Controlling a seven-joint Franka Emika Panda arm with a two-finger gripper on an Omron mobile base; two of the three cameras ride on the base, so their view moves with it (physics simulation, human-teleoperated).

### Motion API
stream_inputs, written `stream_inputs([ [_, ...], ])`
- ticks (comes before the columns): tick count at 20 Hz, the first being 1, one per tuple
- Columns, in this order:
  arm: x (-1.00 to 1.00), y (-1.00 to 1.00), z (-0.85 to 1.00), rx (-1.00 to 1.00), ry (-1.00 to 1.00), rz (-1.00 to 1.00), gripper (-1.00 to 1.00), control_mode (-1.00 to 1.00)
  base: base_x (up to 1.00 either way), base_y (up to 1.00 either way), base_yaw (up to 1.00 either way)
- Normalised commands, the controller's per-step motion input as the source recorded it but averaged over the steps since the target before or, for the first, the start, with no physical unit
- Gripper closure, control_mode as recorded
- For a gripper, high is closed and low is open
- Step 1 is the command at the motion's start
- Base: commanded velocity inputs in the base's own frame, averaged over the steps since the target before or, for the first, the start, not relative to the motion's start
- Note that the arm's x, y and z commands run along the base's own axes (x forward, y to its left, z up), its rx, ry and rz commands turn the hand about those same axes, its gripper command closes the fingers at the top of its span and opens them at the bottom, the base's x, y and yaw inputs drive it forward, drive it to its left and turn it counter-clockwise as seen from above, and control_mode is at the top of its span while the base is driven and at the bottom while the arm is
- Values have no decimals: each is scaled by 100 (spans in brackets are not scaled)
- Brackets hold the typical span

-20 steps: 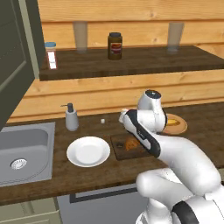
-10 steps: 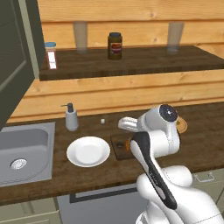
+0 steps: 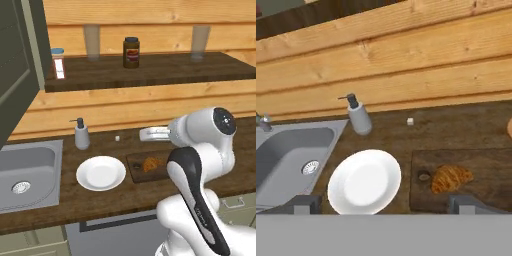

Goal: From the different types of pastries on the counter, select a croissant and place it on the cutting board. Then retrieve a jar of jam from the cabinet and place it alongside the croissant on the cutting board.

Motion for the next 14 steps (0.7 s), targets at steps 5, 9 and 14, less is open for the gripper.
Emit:
stream_inputs([
  [5, -100, 0, 0, -2, -41, 16, -100, -100, 0, 0, 0],
  [9, -100, 0, 0, 0, -42, 15, -100, -100, 0, 0, 0],
  [14, -100, 0, -7, 0, -39, 14, -100, -100, 0, 0, 0],
])
